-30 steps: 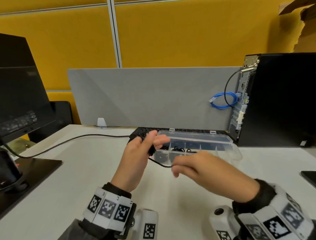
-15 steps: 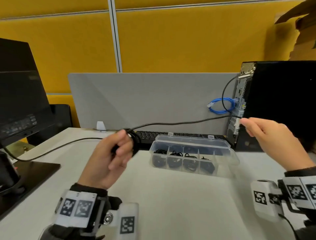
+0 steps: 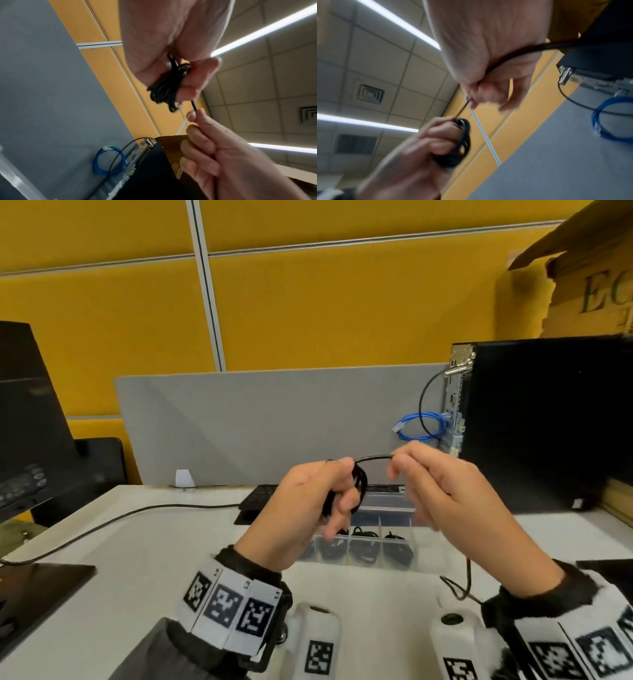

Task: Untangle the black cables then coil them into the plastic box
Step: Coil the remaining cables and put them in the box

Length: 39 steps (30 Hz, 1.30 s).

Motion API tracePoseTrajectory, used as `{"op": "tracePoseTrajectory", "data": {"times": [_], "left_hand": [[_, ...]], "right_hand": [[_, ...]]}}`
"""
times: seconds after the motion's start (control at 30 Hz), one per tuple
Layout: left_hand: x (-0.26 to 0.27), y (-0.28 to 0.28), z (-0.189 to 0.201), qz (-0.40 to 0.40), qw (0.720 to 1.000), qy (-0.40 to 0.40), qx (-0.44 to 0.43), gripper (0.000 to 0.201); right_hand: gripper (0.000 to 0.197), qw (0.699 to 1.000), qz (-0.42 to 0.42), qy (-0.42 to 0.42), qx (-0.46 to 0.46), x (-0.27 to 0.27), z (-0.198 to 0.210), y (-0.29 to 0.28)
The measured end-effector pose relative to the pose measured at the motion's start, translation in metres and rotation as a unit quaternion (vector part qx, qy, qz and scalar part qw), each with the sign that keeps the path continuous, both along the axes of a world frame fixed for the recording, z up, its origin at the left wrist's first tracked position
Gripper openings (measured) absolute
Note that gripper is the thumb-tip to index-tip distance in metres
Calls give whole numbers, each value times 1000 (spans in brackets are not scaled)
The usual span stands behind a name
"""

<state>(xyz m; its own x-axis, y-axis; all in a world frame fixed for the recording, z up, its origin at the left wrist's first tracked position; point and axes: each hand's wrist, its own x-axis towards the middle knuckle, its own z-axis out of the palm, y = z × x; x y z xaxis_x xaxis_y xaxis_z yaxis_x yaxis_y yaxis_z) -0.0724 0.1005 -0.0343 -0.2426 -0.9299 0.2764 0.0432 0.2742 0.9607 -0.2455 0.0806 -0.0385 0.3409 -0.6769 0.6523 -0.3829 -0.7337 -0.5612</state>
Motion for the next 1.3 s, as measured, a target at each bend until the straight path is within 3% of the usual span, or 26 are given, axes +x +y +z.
{"op": "tracePoseTrajectory", "data": {"times": [0.07,0.13,0.2,0.27,0.33,0.4,0.47,0.53,0.6,0.67,0.73,0.8,0.83,0.9,0.97,1.03,1.1,1.17,1.23,1.3], "left_hand": [[-7,7,-1,-111,992,30,42,39],[-14,9,-2,-164,973,143,71,37],[-15,2,-4,-120,952,275,65,35],[-9,-10,-10,-28,951,308,19,32],[3,-23,-18,81,973,215,-24,41],[12,-29,-25,166,984,34,-48,62],[17,-27,-27,143,980,-132,-41,75],[15,-19,-26,28,984,-176,-2,66],[12,-9,-22,-88,990,-113,18,37],[12,0,-13,-136,990,24,20,32],[11,1,-4,-103,979,174,13,35],[10,-3,-2,-50,964,259,-25,32],[10,-8,-4,-16,968,246,-52,29],[11,-17,-15,101,981,126,-106,24],[14,-20,-23,199,968,-19,-148,31],[19,-20,-26,214,957,-127,-151,54],[20,-19,-27,160,956,-213,-123,67],[17,-16,-27,75,956,-267,-91,60],[14,-12,-26,-11,968,-245,-62,45],[15,-10,-26,-82,985,-151,-23,36]], "right_hand": [[30,995,-68,-10,-72,-5,-5,-8],[29,995,-82,50,-37,0,-13,-11],[23,984,-46,161,58,11,-26,-10],[25,955,4,280,100,20,-33,-5],[29,933,34,343,104,23,-33,1],[30,941,-5,332,67,20,-22,6],[34,951,-103,291,-35,15,-12,9],[39,949,-176,209,-156,8,-7,7],[36,943,-211,154,-205,-2,-8,0],[39,942,-236,177,-161,-7,-12,-8],[41,943,-200,258,-67,-8,-20,-15],[34,944,-86,315,36,1,-27,-13],[31,942,-30,327,71,10,-30,-9],[28,937,33,338,79,25,-34,0],[27,953,14,300,31,29,-30,4],[29,976,-39,213,-33,24,-23,4],[33,981,-90,128,-113,16,-17,0],[36,971,-134,93,-178,11,-17,-4],[37,971,-149,88,-164,9,-22,-10],[37,986,-105,87,-95,12,-28,-15]]}}
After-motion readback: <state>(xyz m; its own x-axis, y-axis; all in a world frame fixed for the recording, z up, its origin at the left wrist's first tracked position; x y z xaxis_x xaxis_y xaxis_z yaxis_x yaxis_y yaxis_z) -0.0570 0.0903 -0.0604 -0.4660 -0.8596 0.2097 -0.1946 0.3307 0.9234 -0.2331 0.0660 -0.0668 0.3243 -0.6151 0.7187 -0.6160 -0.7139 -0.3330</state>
